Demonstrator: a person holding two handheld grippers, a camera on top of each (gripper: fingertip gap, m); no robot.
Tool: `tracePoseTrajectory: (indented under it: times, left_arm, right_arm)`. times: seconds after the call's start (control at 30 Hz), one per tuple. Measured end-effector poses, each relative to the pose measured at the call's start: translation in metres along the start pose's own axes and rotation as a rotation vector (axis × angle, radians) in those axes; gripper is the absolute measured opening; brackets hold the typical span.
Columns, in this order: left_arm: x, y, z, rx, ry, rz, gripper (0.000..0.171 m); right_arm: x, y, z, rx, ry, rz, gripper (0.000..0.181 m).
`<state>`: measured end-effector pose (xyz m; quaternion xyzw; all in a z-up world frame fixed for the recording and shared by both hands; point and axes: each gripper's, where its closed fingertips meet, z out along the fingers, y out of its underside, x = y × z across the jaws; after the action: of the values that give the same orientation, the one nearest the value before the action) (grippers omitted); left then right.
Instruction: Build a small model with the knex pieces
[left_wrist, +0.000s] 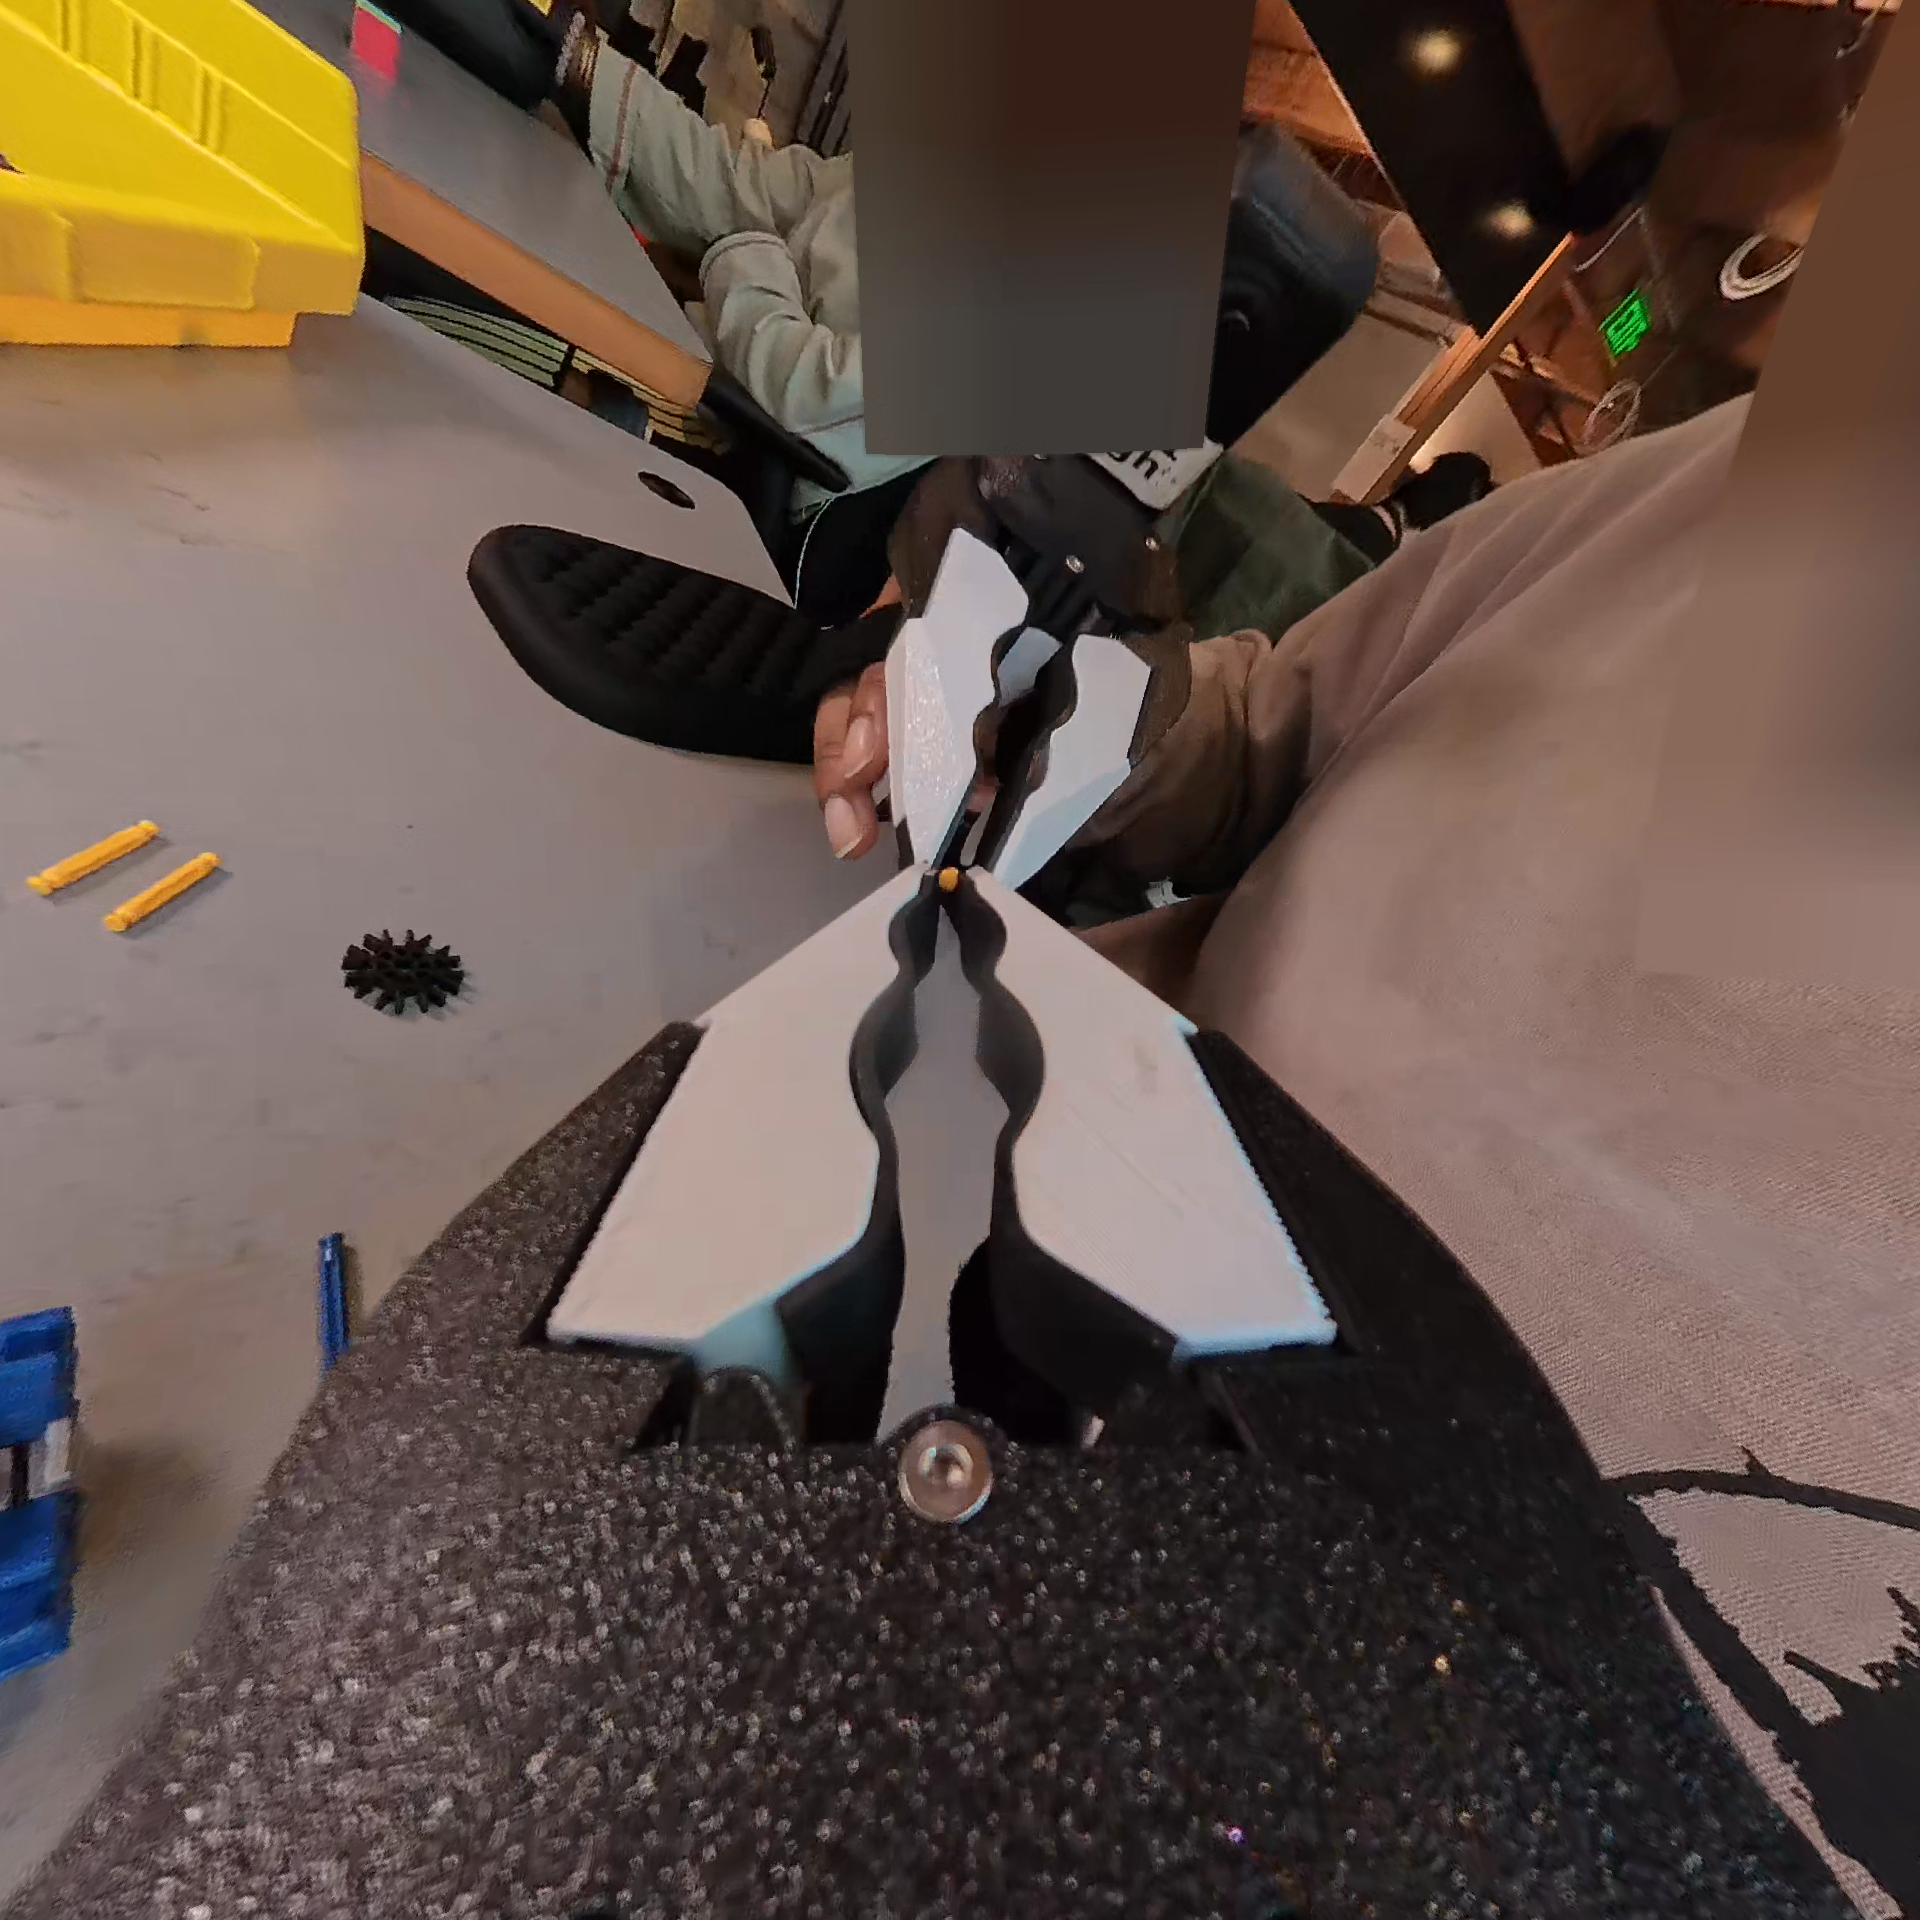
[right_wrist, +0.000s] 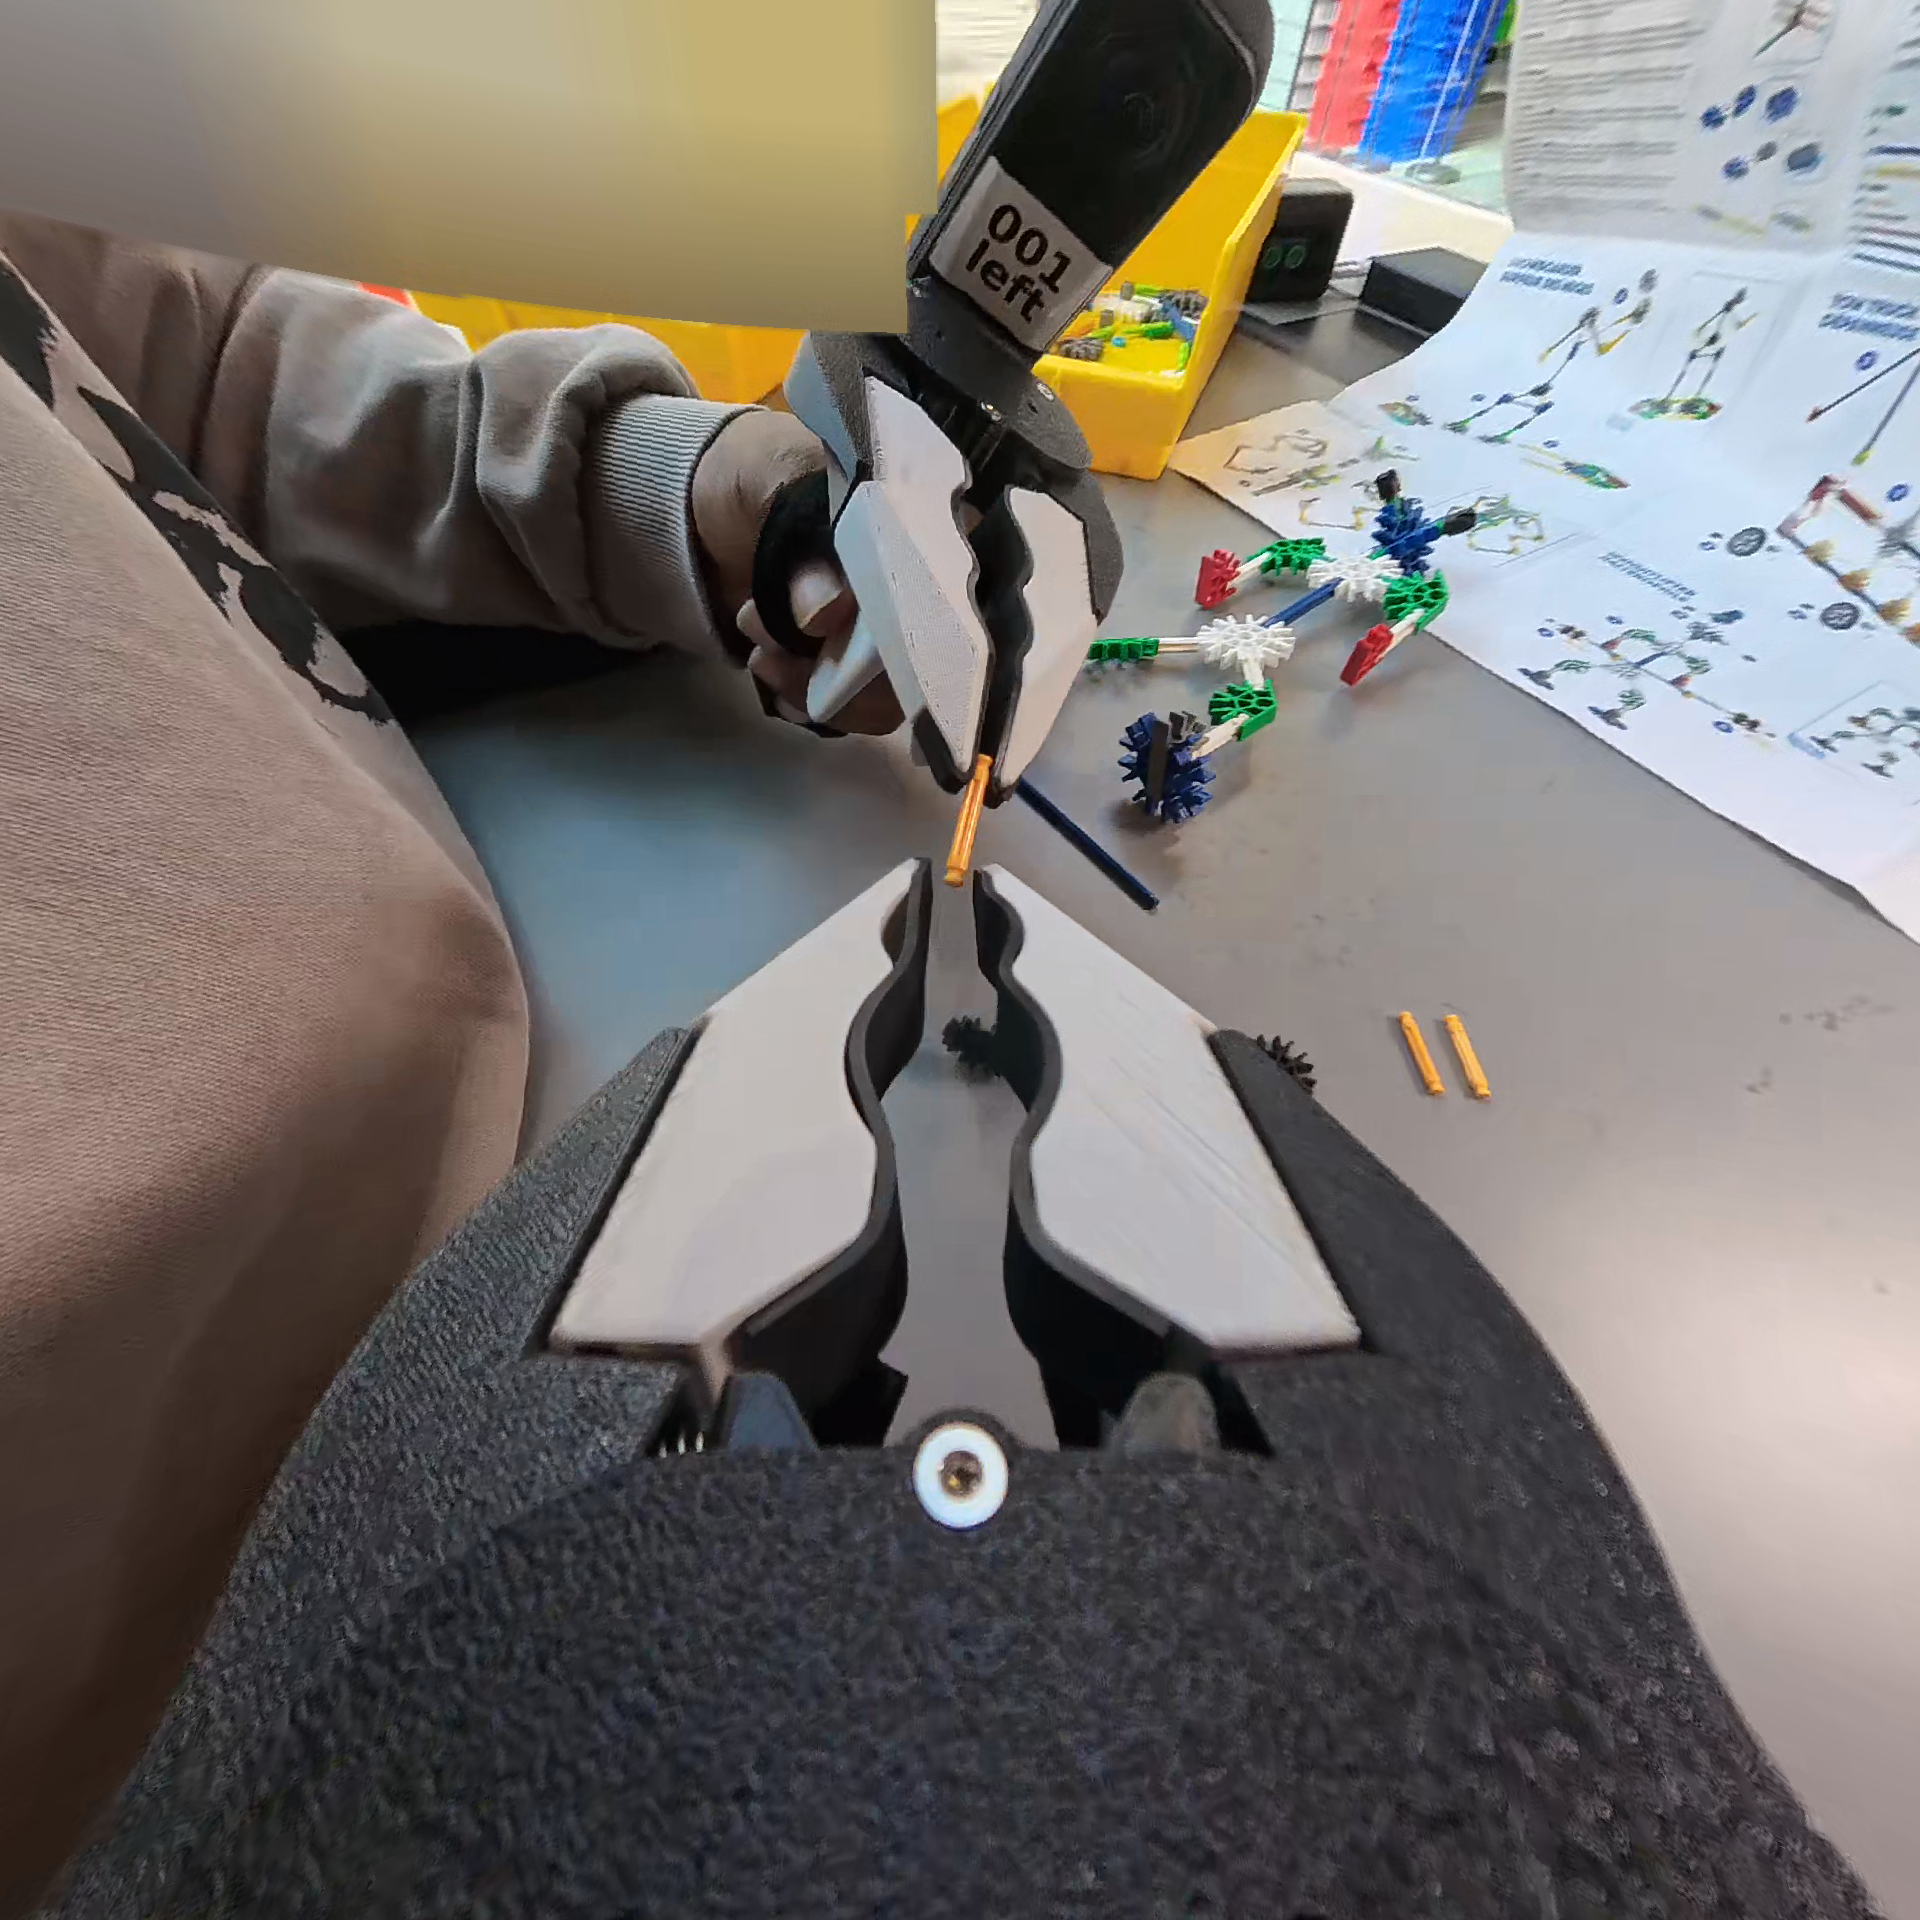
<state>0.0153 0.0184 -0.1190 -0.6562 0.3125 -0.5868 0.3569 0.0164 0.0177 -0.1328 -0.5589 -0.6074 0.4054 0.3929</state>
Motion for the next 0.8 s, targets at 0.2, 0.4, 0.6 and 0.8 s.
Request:
tracePoseTrajectory:
  times: [0.2,0.4,0.6,0.8]
  left_arm:
    - [-0.005,0.001,0.002,0.008,-0.009,-0.030,0.001]
    - [-0.012,0.007,0.003,-0.035,-0.056,-0.030,0.002]
    - [-0.016,0.016,0.006,-0.092,-0.100,-0.019,0.002]
    - [-0.006,0.003,0.003,0.002,0.011,-0.122,0.001]
  right_arm:
    - [0.005,-0.001,-0.002,0.037,0.086,-0.013,0.002]
    - [0.008,0.007,-0.001,0.009,0.109,0.042,0.001]
    - [0.006,0.017,0.001,-0.016,0.125,0.086,0.001]
    - [0.003,0.007,0.000,0.046,0.128,0.053,0.003]
